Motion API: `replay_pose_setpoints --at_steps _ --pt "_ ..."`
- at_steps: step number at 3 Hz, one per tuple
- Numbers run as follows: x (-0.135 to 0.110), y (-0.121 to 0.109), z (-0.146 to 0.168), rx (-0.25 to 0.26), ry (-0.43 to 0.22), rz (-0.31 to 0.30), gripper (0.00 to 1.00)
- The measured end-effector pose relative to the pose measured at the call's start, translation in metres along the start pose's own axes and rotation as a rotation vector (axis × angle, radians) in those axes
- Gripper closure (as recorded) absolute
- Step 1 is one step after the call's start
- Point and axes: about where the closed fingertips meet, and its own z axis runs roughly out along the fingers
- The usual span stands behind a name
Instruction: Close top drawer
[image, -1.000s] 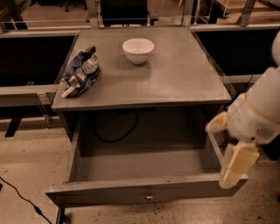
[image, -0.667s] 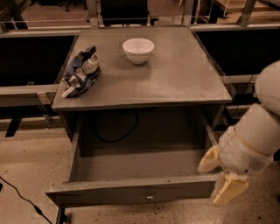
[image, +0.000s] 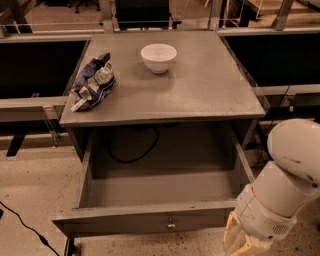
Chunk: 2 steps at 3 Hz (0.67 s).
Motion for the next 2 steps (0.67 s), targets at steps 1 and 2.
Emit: replay_pose_setpoints --at_steps 1,2 --pt "0.0007 0.0025 0.0032 -0.007 0.002 0.001 1.0" --pt "0.001 0.0031 0.0048 -0.011 0.002 0.0 1.0"
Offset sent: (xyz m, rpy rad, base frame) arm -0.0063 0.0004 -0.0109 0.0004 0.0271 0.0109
